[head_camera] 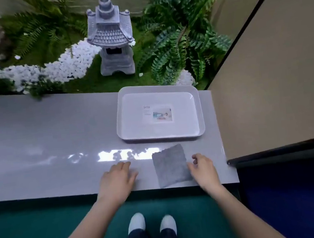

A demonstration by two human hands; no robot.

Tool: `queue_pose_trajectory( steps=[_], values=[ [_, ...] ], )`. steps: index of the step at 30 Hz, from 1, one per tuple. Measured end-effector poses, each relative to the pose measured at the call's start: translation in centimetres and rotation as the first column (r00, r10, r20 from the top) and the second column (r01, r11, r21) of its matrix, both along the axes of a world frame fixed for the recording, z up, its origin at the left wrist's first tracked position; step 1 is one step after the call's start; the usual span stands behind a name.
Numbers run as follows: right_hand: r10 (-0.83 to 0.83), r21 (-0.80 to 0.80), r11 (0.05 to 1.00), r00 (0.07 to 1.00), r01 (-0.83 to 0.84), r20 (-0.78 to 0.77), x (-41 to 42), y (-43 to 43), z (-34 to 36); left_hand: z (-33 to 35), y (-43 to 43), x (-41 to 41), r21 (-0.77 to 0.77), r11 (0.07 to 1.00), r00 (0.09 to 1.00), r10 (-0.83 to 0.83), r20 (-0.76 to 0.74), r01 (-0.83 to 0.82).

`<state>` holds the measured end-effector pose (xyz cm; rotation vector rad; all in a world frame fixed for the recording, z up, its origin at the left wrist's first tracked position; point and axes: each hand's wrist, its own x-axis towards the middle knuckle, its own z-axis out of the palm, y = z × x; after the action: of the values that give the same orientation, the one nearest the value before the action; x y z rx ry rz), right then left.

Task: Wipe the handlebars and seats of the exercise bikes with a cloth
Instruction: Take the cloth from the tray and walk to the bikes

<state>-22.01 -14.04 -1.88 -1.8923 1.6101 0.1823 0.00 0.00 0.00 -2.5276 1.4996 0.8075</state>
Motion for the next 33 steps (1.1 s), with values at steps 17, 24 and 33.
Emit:
queue_pose_trajectory(
  steps=[17, 24, 33],
  values=[
    [-0.350, 0.148, 0.930, 0.934, 0.337, 0.074, 4.1, 1.1, -4.2, -3.8, 2.9, -1.3, -0.053, 0.998, 0.999, 0.039, -0.020, -0.040],
    [-0.388, 0.207, 0.920, 0.847, 0.332, 0.364, 6.0, 1.2, 3.6, 1.6, 1.0, -0.4, -0.108, 0.986, 0.989, 0.120, -0.085, -0.129],
    [-0.461, 0.423, 0.882, 0.559, 0.207, 0.689, 8.4, 1.6, 18.9, 13.5, -4.4, 0.4, -0.290, 0.805, 0.760, 0.276, -0.589, -0.517]
  ],
)
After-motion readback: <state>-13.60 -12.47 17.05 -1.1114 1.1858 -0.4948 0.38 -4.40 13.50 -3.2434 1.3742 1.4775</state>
